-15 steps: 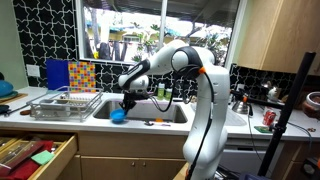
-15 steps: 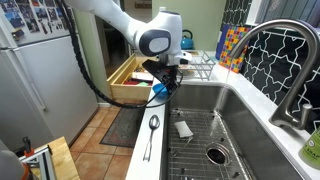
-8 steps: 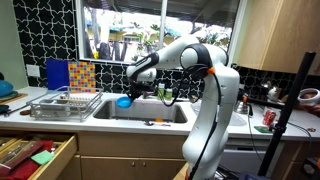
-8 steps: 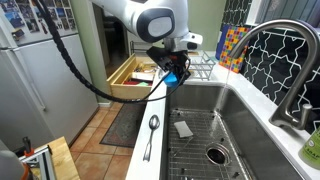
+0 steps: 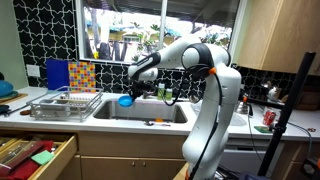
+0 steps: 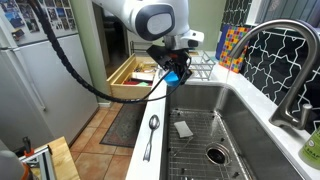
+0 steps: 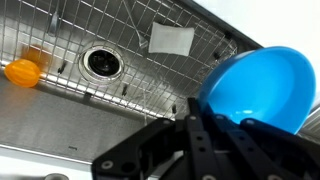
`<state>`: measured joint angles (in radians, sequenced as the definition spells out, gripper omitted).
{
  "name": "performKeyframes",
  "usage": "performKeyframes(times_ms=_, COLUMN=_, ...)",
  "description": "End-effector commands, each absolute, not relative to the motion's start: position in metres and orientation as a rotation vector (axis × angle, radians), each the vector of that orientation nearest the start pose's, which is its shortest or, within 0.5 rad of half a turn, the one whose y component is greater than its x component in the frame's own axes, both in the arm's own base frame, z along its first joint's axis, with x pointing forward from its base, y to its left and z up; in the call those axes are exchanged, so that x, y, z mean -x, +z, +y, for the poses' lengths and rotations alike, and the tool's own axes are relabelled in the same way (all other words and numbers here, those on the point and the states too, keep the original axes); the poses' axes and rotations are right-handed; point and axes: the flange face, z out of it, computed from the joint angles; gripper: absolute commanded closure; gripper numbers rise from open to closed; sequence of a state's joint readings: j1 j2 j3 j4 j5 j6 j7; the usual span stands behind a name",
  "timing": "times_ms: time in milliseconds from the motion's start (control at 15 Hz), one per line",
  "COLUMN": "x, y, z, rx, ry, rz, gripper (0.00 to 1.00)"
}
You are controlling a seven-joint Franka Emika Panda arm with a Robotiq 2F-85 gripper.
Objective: Pour the contents of the blue bowl into the sink, put the big silver spoon in the blue bowl and then put them in the sink
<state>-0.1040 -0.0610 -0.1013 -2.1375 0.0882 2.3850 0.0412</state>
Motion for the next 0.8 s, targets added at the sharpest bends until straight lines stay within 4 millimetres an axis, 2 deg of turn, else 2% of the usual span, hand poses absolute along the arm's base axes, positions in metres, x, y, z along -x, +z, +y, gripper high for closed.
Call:
performKeyframes(times_ms=0, x=-0.558, y=0.453, z=-0.128, rx=3.184, ry=-0.613, rz=0.382, gripper=0.99)
performKeyframes(times_ms=400, x=-0.572, y=0.426, z=-0.139, rx=3.49, ry=-0.749, rz=0.088, gripper=0.99)
performKeyframes(times_ms=733, x=-0.579, y=0.431, z=-0.139, rx=3.689, ry=-0.909, rz=-0.199, gripper=0.99)
